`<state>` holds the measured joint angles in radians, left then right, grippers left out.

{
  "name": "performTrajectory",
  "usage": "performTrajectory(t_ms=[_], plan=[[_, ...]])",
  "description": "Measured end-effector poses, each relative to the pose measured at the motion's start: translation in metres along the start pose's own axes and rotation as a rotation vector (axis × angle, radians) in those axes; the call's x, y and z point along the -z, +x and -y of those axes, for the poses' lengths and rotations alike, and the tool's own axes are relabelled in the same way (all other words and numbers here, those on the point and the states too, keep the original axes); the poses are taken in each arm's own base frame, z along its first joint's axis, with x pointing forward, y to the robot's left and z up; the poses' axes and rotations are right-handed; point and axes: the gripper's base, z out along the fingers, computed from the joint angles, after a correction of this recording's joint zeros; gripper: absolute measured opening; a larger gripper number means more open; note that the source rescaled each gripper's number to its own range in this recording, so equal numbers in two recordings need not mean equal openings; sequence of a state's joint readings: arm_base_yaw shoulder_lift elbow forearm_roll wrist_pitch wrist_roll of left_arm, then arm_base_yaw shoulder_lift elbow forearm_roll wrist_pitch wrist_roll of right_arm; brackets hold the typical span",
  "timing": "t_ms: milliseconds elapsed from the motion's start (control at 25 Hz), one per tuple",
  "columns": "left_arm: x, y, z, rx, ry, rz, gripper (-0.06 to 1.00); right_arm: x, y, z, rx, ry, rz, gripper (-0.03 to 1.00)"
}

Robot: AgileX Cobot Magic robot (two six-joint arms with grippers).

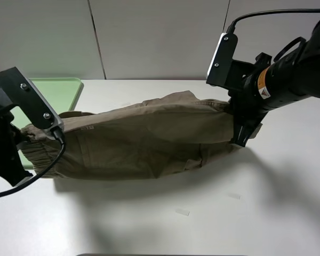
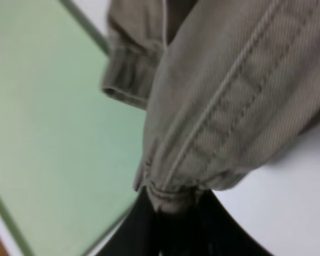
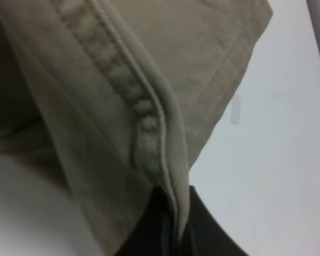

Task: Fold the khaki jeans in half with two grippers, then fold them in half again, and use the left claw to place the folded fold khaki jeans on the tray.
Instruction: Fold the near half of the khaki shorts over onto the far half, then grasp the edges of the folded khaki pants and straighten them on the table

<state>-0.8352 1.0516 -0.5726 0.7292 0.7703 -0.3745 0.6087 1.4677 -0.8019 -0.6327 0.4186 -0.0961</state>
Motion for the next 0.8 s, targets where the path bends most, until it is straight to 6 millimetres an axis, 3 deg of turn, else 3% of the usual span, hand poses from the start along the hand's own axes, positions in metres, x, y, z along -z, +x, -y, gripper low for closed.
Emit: performTrajectory(t_ms=[400,480,520,640,720,800], plan=[[-0.012,0.009,-0.029,0.206,-0.117,-0.024,0.0,-0.007,-0.021,0.01,0.011,0.099,0.17,0.0],[-0.014,0.009,-0.033,0.243,-0.108,-0.017,0.06,-0.007,-0.022,0.011,0.026,0.111,0.182,0.0],[-0.015,0.01,-0.034,0.253,-0.108,-0.014,0.13,-0.007,-0.022,0.012,0.033,0.117,0.18,0.02],[-0.017,0.011,-0.035,0.264,-0.111,-0.016,0.46,-0.007,-0.019,0.013,0.042,0.133,0.148,0.2],[-0.017,0.009,-0.034,0.263,-0.098,0.012,0.64,-0.008,-0.019,0.013,0.043,0.132,0.148,0.46],[-0.017,0.007,-0.034,0.262,-0.092,0.026,0.72,-0.008,-0.019,0.013,0.047,0.134,0.148,0.72]])
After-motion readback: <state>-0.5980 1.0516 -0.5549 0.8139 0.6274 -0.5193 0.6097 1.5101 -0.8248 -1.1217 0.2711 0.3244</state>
